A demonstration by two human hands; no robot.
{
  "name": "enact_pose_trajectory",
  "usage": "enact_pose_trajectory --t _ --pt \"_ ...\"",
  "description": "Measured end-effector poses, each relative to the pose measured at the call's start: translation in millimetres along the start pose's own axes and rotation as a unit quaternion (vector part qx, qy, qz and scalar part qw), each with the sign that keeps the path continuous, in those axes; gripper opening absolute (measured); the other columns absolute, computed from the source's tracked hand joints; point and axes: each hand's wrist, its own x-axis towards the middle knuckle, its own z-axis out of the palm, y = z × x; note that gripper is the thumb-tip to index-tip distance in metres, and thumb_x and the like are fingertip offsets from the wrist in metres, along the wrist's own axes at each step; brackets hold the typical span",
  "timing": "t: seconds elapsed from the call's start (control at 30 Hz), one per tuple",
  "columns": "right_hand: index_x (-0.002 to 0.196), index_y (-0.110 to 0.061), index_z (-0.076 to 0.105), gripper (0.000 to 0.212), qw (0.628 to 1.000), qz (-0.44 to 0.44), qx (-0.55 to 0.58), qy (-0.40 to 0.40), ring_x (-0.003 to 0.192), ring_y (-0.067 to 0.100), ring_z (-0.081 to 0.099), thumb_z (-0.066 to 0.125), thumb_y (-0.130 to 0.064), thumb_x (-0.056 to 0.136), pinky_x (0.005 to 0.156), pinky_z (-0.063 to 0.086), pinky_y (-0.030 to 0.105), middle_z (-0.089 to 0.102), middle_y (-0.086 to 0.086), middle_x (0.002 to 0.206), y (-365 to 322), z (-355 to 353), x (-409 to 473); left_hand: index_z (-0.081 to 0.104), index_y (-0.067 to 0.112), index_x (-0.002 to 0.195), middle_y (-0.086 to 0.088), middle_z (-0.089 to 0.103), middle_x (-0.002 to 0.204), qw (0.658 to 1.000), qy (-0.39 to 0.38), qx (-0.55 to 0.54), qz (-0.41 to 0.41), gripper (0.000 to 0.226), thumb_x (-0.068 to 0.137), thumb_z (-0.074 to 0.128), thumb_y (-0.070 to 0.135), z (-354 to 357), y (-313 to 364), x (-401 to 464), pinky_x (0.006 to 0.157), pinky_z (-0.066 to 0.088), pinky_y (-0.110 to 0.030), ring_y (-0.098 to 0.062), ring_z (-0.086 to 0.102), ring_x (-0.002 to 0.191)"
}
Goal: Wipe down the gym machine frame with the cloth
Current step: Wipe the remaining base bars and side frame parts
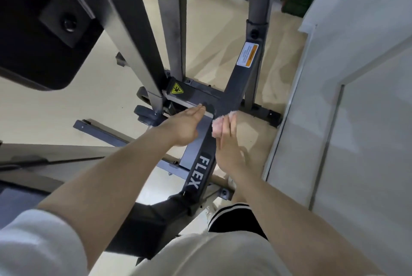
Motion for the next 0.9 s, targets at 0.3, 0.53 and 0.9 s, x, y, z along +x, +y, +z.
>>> enact_pose_trajectory --t 0.3,0.53,0.9 --pt "0.137 -0.017 0.045 0.044 0.996 -0.002 -0.026 0.090 0.129 0.029 0.035 0.052 -0.013 0.094 0.103 0.037 0.041 0.032 0.009 0.145 -17.1 -87.6 95.7 0.003 0.012 0.151 -0.005 -0.009 0.159 0.990 0.071 0.047 -0.108 0.068 0.095 0.042 0.010 -14.3 -22.1 14.8 0.116 0.005 -0.029 -0.021 0.002 0.146" --pt "0.120 -0.008 0.051 0.034 0.988 -0.108 0.016 -0.111 0.097 0.032 0.061 0.029 -0.029 0.103 0.067 0.029 0.030 0.064 0.014 0.105 -63.4 -53.2 150.1 0.005 0.010 0.151 -0.007 -0.002 0.159 0.988 0.036 0.126 -0.086 0.065 0.091 0.030 0.004 -12.0 -35.6 16.1 0.116 0.012 -0.029 -0.017 0.003 0.146" --pt "0.111 -0.012 0.057 0.024 0.957 -0.033 0.245 -0.151 0.109 0.024 0.052 0.044 -0.003 0.092 0.096 0.041 0.037 0.059 0.007 0.108 -76.1 -63.1 158.0 -0.002 0.019 0.151 0.001 -0.009 0.159 0.986 -0.019 0.103 -0.132 0.073 0.091 0.036 0.003 -15.5 -32.3 16.7 0.079 0.035 -0.017 -0.014 -0.004 0.146"
